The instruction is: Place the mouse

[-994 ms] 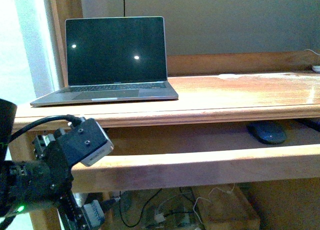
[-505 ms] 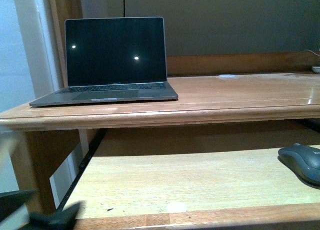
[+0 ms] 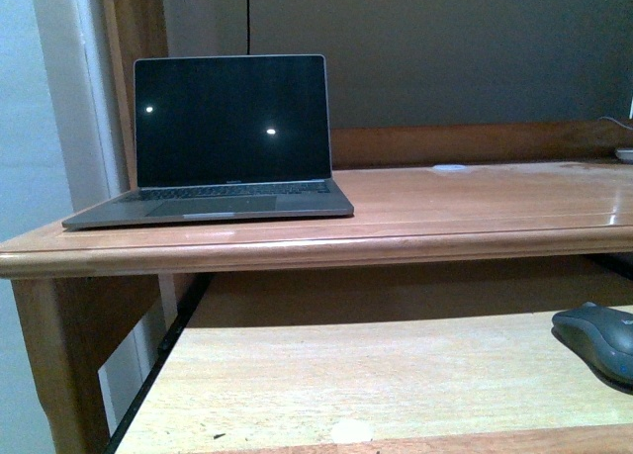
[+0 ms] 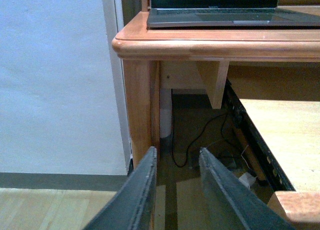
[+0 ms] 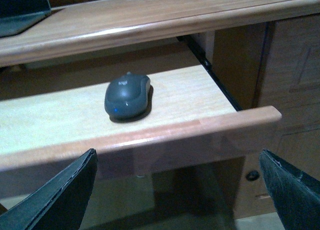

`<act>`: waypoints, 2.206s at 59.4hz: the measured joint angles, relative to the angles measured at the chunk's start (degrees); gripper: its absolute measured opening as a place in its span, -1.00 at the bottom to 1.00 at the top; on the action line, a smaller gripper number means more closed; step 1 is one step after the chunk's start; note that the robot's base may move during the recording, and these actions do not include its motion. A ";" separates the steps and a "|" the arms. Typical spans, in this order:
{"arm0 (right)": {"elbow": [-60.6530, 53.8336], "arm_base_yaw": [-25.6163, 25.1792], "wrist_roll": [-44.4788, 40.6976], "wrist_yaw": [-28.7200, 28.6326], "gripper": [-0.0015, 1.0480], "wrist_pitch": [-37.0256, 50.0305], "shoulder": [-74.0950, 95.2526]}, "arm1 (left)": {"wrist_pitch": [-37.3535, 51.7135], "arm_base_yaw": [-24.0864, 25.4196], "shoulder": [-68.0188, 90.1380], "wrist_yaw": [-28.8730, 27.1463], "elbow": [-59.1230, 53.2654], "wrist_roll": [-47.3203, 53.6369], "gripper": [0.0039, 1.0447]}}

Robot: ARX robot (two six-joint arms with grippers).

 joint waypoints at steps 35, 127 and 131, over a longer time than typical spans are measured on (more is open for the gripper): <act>24.15 4.96 -9.07 -0.24 0.86 9.01 43.65 | -20.15 9.53 -22.53 9.35 -1.53 -0.02 -0.95; 54.36 8.74 -4.07 4.72 0.07 -16.13 51.95 | -45.57 9.57 -47.93 9.38 -1.51 -0.02 -0.95; 60.52 10.95 -3.21 6.36 0.07 -17.00 56.85 | -45.57 9.57 -47.93 9.38 -1.51 -0.02 -0.95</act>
